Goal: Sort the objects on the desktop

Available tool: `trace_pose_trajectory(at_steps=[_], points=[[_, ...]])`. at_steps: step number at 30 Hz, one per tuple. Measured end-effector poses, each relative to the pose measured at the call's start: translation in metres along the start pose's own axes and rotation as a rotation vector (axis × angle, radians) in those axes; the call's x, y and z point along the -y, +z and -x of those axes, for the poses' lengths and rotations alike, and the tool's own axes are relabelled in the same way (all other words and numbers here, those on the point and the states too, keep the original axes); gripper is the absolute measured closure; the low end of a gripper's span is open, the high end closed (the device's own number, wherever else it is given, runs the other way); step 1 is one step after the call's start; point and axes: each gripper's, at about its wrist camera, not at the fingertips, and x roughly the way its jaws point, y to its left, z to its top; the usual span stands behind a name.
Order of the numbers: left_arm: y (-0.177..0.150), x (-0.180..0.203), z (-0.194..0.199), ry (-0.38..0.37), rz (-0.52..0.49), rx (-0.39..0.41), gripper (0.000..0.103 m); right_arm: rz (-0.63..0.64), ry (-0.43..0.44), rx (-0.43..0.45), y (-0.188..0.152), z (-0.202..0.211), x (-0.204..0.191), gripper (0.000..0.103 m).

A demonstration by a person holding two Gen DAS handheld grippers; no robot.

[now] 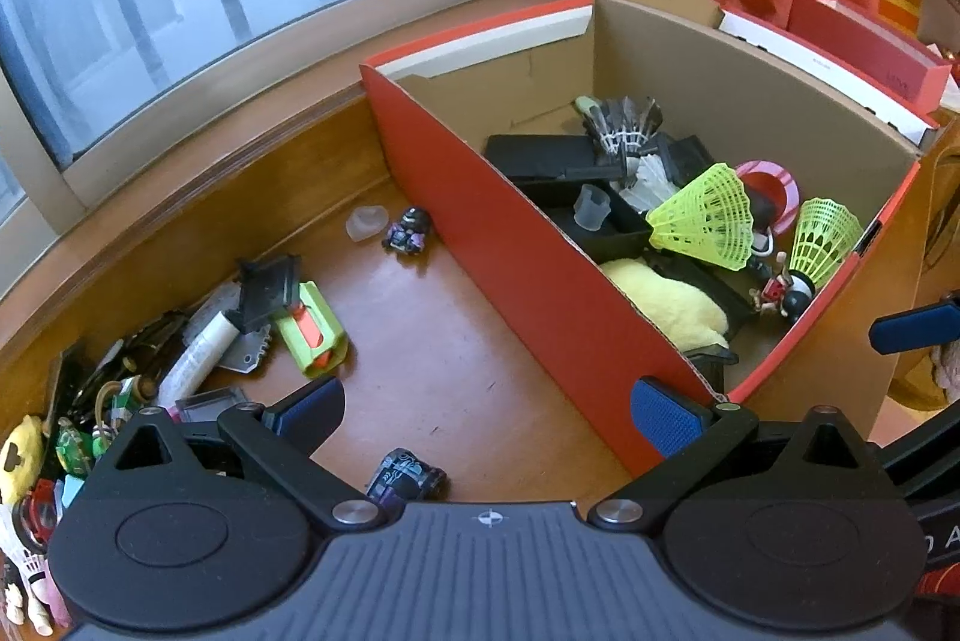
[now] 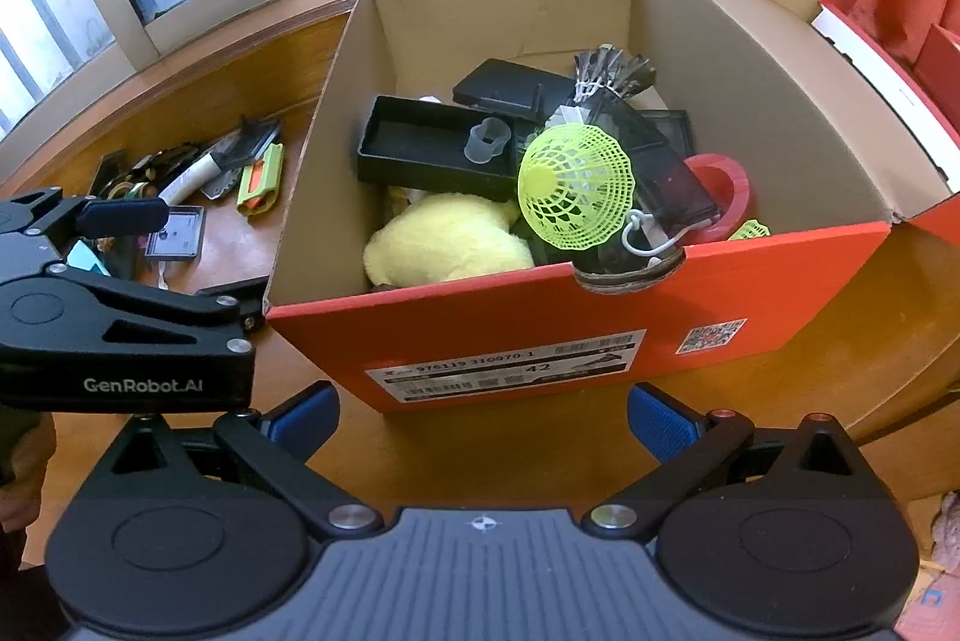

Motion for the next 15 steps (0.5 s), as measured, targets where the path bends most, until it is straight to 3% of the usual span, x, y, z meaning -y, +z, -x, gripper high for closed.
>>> trace_pose_trajectory(at_steps=[15], points=[[0.0035,0.0089,-0.0093,-0.053,-0.204,-0.025,0.0,-0.008,-0.014,-0.02,-0.0082,-0.0023,-0.0067,0.0]])
